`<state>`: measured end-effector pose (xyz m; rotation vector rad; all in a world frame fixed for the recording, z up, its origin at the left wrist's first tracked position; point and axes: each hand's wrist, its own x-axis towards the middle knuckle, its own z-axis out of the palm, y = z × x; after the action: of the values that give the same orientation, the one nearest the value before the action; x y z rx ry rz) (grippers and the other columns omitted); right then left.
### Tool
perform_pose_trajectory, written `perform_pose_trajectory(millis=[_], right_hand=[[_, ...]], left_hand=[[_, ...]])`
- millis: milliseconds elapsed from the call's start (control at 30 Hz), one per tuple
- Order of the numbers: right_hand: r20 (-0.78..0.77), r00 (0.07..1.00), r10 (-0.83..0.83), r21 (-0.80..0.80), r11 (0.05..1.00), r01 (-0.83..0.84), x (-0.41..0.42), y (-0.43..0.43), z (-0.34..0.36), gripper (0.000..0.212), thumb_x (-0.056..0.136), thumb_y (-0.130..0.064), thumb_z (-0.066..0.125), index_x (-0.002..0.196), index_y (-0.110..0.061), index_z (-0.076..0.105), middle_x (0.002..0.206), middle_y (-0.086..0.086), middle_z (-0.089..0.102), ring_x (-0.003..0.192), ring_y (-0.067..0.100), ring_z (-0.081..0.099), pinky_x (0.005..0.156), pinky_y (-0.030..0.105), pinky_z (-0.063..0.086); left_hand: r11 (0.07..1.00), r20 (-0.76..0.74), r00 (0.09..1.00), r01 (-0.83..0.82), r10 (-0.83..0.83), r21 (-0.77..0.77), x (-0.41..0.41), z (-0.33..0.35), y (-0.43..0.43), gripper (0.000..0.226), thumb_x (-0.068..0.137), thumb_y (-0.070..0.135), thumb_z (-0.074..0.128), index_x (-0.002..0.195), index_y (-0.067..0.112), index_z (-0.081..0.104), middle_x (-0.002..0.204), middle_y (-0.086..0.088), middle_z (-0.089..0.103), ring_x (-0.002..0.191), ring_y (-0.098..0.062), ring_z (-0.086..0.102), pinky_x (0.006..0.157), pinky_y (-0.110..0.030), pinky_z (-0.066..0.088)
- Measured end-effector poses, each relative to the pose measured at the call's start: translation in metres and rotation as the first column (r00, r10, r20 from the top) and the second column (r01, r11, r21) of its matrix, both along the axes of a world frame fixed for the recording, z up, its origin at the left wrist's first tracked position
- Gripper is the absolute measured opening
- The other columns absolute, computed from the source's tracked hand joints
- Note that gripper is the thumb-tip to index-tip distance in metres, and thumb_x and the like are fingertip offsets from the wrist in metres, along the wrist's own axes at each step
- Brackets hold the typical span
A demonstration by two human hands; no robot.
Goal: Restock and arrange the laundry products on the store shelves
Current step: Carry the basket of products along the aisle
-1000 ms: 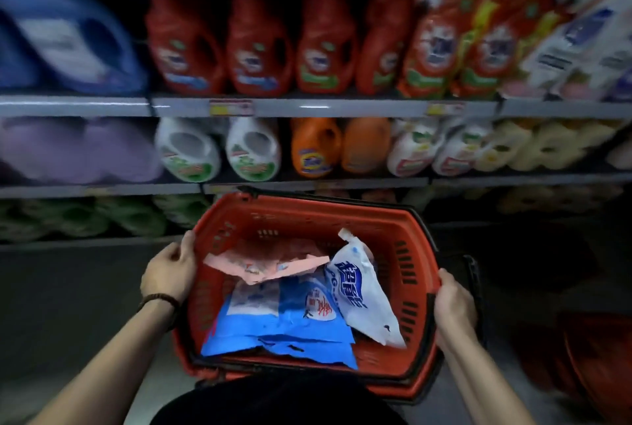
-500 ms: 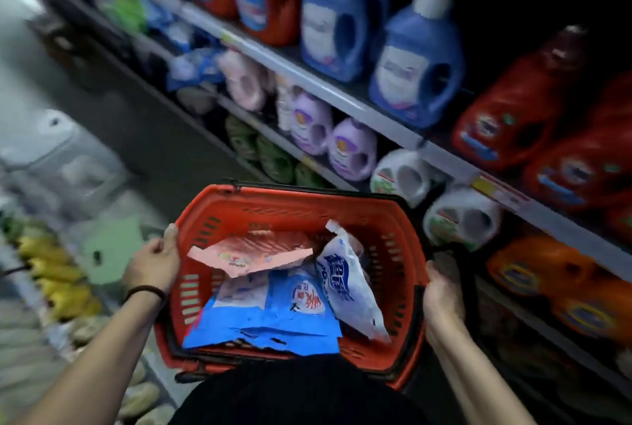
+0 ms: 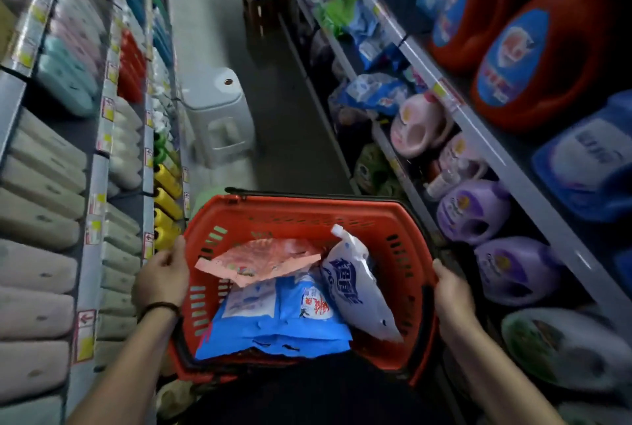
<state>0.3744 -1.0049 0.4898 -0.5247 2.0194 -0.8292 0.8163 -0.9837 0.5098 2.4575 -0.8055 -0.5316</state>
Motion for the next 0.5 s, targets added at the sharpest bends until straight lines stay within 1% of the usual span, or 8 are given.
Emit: perform_pose_trajectory(millis=[67, 100, 133, 200, 267, 333, 433, 500], right_hand=[[-0.061, 0.998, 0.005, 0.028, 1.0, -0.003, 0.024, -0.038, 0.003, 0.063, 0.09, -0.059, 0.058, 0.122, -0.008, 0.075, 0.117, 0.009, 0.077, 0.115, 0.029, 0.07, 0.11, 0.048, 0.05], [-0.075, 0.997, 0.002, 0.027, 1.0, 0.0, 0.035, -0.056, 0.003, 0.069, 0.086, -0.064, 0.058, 0.124, -0.009, 0.074, 0.119, 0.009, 0.077, 0.116, 0.03, 0.07, 0.111, 0.049, 0.05], [-0.092, 0.996, -0.007, 0.037, 0.999, 0.011, 0.047, -0.074, 0.006, 0.069, 0.086, -0.063, 0.057, 0.125, -0.009, 0.073, 0.121, 0.01, 0.076, 0.118, 0.03, 0.069, 0.111, 0.05, 0.049], [-0.137, 0.991, 0.008, 0.032, 0.999, -0.003, 0.066, -0.108, 0.015, 0.063, 0.094, -0.057, 0.053, 0.125, -0.007, 0.074, 0.123, 0.018, 0.074, 0.119, 0.034, 0.067, 0.11, 0.049, 0.049], [-0.163, 0.986, 0.022, 0.036, 0.999, -0.017, 0.077, -0.142, 0.021, 0.059, 0.099, -0.053, 0.048, 0.122, -0.006, 0.075, 0.123, 0.024, 0.072, 0.118, 0.038, 0.066, 0.106, 0.049, 0.049], [-0.178, 0.984, 0.032, 0.051, 0.998, -0.024, 0.083, -0.18, 0.023, 0.06, 0.101, -0.052, 0.044, 0.12, -0.005, 0.075, 0.122, 0.026, 0.071, 0.116, 0.041, 0.065, 0.102, 0.049, 0.049], [-0.184, 0.979, 0.092, 0.065, 0.995, -0.081, 0.092, -0.248, 0.025, 0.058, 0.102, -0.049, 0.044, 0.12, -0.002, 0.074, 0.126, 0.027, 0.069, 0.118, 0.041, 0.063, 0.096, 0.045, 0.045], [-0.168, 0.978, 0.123, 0.069, 0.991, -0.113, 0.095, -0.301, 0.021, 0.058, 0.1, -0.052, 0.044, 0.12, -0.006, 0.075, 0.127, 0.024, 0.069, 0.119, 0.041, 0.063, 0.101, 0.046, 0.047]], left_hand=[[1.0, -0.026, 1.0, -0.014, 0.015, 0.024, 0.029, 0.003, -0.031, 0.072, 0.101, 0.073, 0.034, 0.089, 0.012, 0.07, 0.085, -0.016, 0.066, 0.079, -0.037, 0.057, 0.069, -0.038, 0.04], [1.0, -0.046, 0.999, -0.027, 0.027, 0.014, 0.041, 0.006, -0.049, 0.074, 0.099, 0.075, 0.033, 0.086, 0.011, 0.069, 0.081, -0.012, 0.064, 0.074, -0.033, 0.055, 0.066, -0.038, 0.041], [0.999, -0.058, 0.998, -0.038, 0.038, -0.002, 0.053, 0.008, -0.066, 0.076, 0.099, 0.076, 0.033, 0.086, 0.011, 0.068, 0.078, -0.01, 0.062, 0.07, -0.031, 0.053, 0.064, -0.038, 0.041], [0.998, -0.074, 0.995, -0.064, 0.062, -0.022, 0.071, 0.013, -0.1, 0.076, 0.098, 0.076, 0.033, 0.086, 0.009, 0.068, 0.076, -0.008, 0.061, 0.064, -0.026, 0.05, 0.062, -0.037, 0.042], [0.998, -0.085, 0.994, -0.065, 0.064, -0.018, 0.081, 0.016, -0.132, 0.075, 0.099, 0.074, 0.036, 0.085, 0.008, 0.068, 0.072, -0.006, 0.059, 0.061, -0.022, 0.047, 0.062, -0.037, 0.041], [0.996, -0.096, 0.992, -0.083, 0.08, -0.024, 0.087, 0.015, -0.161, 0.075, 0.099, 0.073, 0.037, 0.085, 0.007, 0.069, 0.068, -0.002, 0.056, 0.06, -0.018, 0.047, 0.06, -0.035, 0.04], [0.995, -0.103, 0.99, -0.096, 0.094, -0.022, 0.092, 0.008, -0.207, 0.075, 0.099, 0.073, 0.037, 0.081, 0.007, 0.068, 0.069, -0.004, 0.061, 0.062, -0.021, 0.053, 0.062, -0.035, 0.045], [0.995, -0.098, 0.991, -0.094, 0.095, 0.015, 0.092, 0.004, -0.248, 0.071, 0.1, 0.071, 0.036, 0.081, 0.01, 0.066, 0.072, -0.005, 0.059, 0.067, -0.028, 0.052, 0.065, -0.038, 0.044]])
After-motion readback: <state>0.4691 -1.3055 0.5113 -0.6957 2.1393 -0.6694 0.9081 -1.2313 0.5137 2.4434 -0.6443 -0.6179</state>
